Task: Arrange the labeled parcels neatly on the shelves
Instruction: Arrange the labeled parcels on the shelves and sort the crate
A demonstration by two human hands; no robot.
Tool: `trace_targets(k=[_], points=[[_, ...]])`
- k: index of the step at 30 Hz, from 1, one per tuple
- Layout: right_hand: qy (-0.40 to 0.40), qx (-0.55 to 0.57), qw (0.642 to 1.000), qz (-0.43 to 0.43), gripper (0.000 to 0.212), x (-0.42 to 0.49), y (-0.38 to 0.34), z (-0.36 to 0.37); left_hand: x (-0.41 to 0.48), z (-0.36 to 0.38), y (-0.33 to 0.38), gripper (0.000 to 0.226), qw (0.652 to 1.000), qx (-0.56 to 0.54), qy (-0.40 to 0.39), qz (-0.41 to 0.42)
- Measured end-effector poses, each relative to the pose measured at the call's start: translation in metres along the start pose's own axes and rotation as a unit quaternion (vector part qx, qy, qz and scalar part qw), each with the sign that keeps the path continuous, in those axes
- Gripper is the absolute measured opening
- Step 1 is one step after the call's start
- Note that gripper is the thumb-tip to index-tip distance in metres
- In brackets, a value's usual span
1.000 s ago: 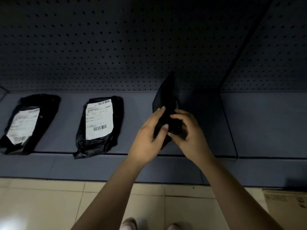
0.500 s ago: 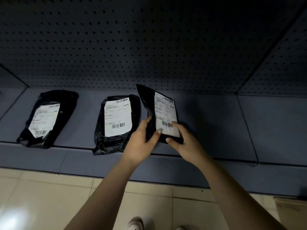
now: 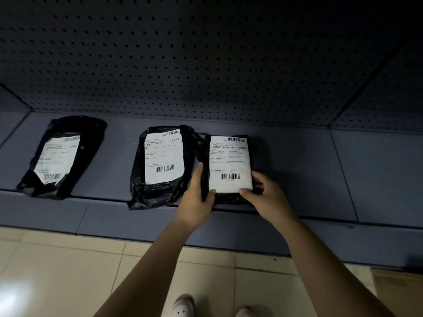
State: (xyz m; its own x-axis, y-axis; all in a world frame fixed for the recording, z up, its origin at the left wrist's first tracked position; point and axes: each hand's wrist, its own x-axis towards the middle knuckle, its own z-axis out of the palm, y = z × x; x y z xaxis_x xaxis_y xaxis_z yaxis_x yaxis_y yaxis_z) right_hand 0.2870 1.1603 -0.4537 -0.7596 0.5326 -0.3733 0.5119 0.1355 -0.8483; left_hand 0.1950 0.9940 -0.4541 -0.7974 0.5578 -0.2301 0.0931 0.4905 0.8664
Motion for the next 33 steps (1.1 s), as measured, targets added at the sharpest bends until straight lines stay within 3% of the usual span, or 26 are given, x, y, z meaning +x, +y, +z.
trace_targets(k=[4, 9, 17, 24, 33], points=[[0.035, 0.011, 0.999, -0.035, 0.06, -0.006, -0.005, -0.004, -0.002, -0.002, 0.006, 0.074, 0.998, -0.046, 0.021, 0.046], [0.101, 0.058, 0.984, -0.137, 0.058, -0.017, -0.022, -0.015, -0.004, -0.006, 0.025, 0.071, 0.985, -0.11, 0.054, 0.12], [0.131, 0.078, 0.963, -0.224, 0.061, -0.028, -0.044, -0.022, -0.005, -0.006, 0.04, 0.069, 0.968, -0.144, 0.096, 0.18], [0.133, 0.069, 0.964, -0.219, 0.061, -0.028, -0.043, -0.021, -0.005, -0.008, 0.04, 0.068, 0.973, -0.127, 0.08, 0.173], [0.055, -0.002, 0.995, -0.086, 0.055, -0.009, -0.015, -0.011, -0.004, -0.002, 0.016, 0.068, 0.996, -0.051, 0.036, 0.069]])
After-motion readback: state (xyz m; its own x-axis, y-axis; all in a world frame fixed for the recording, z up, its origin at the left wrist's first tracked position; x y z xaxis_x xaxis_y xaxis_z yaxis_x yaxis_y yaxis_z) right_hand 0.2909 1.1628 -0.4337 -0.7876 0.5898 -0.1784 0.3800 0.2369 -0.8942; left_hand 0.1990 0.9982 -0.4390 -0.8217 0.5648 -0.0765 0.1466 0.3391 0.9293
